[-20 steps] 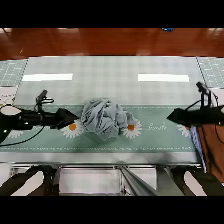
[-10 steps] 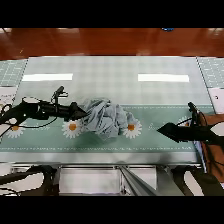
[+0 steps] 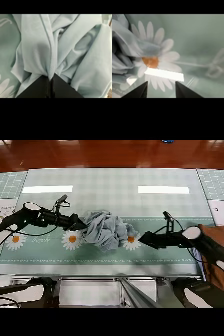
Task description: Fold the shirts.
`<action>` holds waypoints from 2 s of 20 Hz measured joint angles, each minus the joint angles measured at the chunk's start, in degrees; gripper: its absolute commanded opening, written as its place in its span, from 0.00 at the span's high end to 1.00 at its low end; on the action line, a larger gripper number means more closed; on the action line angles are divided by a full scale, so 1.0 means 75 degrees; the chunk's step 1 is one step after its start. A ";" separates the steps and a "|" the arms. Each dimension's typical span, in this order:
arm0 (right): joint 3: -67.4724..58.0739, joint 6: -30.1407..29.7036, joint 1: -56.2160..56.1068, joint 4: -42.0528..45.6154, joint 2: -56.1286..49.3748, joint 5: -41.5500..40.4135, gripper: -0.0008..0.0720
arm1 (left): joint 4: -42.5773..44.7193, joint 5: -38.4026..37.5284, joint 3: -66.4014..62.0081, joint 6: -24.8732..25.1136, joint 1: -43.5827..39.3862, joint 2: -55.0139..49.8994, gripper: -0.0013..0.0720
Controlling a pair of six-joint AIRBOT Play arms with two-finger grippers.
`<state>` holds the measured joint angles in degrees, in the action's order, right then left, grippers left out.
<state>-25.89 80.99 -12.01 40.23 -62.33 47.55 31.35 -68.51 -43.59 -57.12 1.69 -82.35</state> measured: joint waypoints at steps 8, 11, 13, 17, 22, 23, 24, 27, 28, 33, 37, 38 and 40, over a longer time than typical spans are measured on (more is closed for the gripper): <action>-0.1996 -0.0364 -0.0866 -0.0280 -0.2361 -0.0233 0.45 | 0.0050 -0.0061 -0.0023 0.0012 0.0003 -0.0006 0.96; -0.2384 -0.0376 -0.0915 -0.0055 -0.2582 -0.0294 0.45 | 0.0052 -0.0064 -0.0023 0.0012 0.0006 -0.0009 0.96; -0.2524 -0.0309 -0.0927 0.0178 -0.2643 -0.0329 0.45 | 0.0052 -0.0067 -0.0023 0.0012 0.0003 -0.0009 0.96; -0.2640 -0.0172 -0.0938 0.0393 -0.2699 -0.0758 0.45 | 0.0052 -0.0026 -0.0023 0.0012 0.0003 -0.0009 0.96; -0.2783 -0.0172 -0.0944 0.0259 -0.2873 -0.1250 0.94 | 0.0052 0.0090 -0.0026 -0.0003 0.0006 -0.0012 0.96; -0.2856 -0.0271 -0.0941 0.0242 -0.2908 -0.1239 0.94 | 0.0055 0.0090 -0.0041 -0.0009 0.0015 -0.0012 0.96; -0.2964 -0.0370 -0.0912 0.0248 -0.2932 -0.1163 0.94 | 0.0061 0.0070 -0.0102 -0.0032 0.0061 -0.0006 0.96; -0.3541 -0.0490 -0.0612 0.0478 -0.2696 -0.0653 0.94 | 0.0079 -0.0289 -0.0629 -0.0085 0.0393 0.0187 0.96; -0.3847 -0.0475 -0.0414 0.0685 -0.2498 -0.0437 0.94 | 0.0082 -0.0414 -0.0947 -0.0117 0.0586 0.0361 0.96; -0.6429 -0.0181 0.0801 0.1495 -0.1550 0.0682 0.94 | -0.0382 -0.0268 -0.3153 -0.0731 0.1612 0.1399 0.96; -0.8958 0.0047 0.1338 0.2063 -0.0848 0.1652 0.94 | -0.0702 -0.0510 -0.5555 -0.1250 0.2052 0.2008 0.96; -0.9436 0.0096 0.1402 0.2171 -0.0624 0.1792 0.94 | -0.0717 -0.0685 -0.6123 -0.1396 0.2122 0.2165 0.96; -1.0209 0.0131 0.1478 0.2372 -0.0082 0.1988 0.94 | -0.0717 -0.1142 -0.7020 -0.1617 0.2203 0.2492 0.96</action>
<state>-102.45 81.97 -0.93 58.02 -62.94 62.46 25.98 -77.08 -96.25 -69.25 18.22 -63.66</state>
